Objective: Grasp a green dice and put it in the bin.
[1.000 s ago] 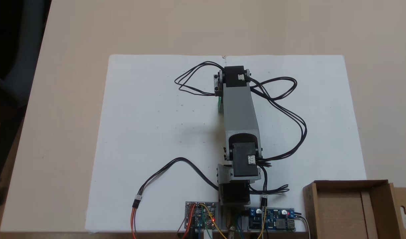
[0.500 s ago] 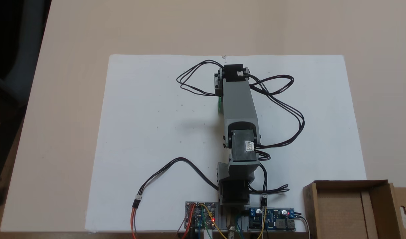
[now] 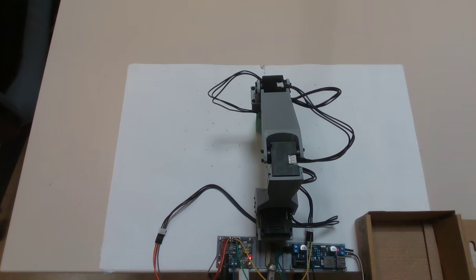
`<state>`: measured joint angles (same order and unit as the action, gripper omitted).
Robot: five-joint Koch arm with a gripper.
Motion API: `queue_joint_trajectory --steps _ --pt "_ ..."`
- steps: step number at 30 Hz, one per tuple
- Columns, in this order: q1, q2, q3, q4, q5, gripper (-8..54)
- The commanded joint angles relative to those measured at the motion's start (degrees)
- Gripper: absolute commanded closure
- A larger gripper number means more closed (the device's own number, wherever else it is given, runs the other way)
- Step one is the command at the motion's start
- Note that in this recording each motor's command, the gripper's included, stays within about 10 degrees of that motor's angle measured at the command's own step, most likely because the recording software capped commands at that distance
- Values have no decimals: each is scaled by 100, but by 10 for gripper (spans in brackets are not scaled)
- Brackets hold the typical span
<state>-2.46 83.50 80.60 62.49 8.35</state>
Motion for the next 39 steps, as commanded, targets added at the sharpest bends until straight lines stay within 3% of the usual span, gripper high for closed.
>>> queue_joint_trajectory --steps 1,10,13,27,31,39 --pt "-141 9 -114 44 272 47" --pt "-237 -149 35 44 299 52" --pt "-246 -211 35 44 316 91" --pt "-281 -352 44 0 387 91" --pt "-272 -378 44 -132 404 147" --pt "-220 -431 44 -264 387 147"
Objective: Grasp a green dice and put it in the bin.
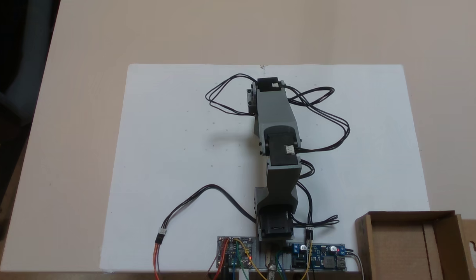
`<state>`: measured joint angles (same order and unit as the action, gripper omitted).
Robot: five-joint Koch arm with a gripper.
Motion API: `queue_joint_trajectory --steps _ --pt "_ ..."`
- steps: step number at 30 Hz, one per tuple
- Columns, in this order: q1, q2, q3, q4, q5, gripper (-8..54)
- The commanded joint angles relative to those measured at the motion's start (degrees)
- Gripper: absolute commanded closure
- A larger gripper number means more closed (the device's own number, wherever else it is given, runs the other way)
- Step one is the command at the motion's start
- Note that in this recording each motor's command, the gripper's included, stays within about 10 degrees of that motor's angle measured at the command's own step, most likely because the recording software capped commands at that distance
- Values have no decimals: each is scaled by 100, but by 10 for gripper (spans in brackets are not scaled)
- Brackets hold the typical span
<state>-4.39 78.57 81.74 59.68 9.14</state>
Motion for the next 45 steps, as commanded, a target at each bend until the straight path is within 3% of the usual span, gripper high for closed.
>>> queue_joint_trajectory --steps 1,6,11,16,20,30,45 --pt "-26 53 -70 18 308 147" --pt "26 18 -70 18 299 148" --pt "53 18 -26 -97 299 230" --pt "79 18 35 -123 299 232" --pt "88 18 220 -343 308 333" --pt "70 563 185 141 325 334" --pt "958 589 -4017 3630 290 334"
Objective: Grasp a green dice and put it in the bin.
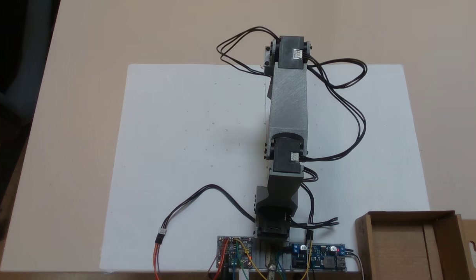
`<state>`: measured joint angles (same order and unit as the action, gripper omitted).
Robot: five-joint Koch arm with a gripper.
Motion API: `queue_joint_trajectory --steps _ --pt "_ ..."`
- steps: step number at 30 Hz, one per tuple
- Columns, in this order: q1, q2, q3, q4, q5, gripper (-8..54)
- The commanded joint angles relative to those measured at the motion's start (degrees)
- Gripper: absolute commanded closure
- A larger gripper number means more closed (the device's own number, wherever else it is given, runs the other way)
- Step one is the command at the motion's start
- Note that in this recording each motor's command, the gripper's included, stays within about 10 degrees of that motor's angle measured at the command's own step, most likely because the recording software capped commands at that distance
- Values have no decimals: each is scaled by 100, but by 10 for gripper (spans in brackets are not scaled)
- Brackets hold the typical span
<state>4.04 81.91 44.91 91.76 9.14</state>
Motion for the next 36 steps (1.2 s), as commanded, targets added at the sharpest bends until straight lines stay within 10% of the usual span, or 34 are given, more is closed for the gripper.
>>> queue_joint_trajectory --steps 1,36 --pt "316 255 -396 448 193 334" --pt "8499 316 -1547 422 -2865 335"
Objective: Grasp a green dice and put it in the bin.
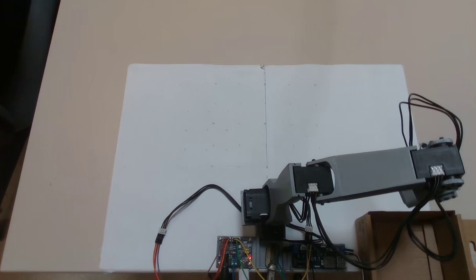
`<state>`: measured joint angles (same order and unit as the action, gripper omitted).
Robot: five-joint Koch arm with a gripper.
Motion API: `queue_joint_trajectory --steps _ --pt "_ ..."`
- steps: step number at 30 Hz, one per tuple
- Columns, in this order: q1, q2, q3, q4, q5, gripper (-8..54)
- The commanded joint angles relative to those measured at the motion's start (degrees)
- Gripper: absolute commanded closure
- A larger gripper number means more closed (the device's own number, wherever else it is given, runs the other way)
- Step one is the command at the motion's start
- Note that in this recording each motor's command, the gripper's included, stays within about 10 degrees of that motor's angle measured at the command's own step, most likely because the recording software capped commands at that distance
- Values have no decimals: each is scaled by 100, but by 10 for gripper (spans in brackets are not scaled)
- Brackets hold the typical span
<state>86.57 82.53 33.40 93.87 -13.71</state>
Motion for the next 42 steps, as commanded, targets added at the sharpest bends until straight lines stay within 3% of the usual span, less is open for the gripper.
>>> queue_joint_trajectory --steps 1,20,22,26,34,42 --pt "387 229 -396 211 -642 335" --pt "1960 -1178 -396 -615 -1090 330" --pt "2057 -1187 -360 -888 -817 156" --pt "2057 -1204 -264 -914 -606 37" --pt "2039 -1213 -264 -993 -571 37" --pt "1213 -475 -281 -1345 745 38"
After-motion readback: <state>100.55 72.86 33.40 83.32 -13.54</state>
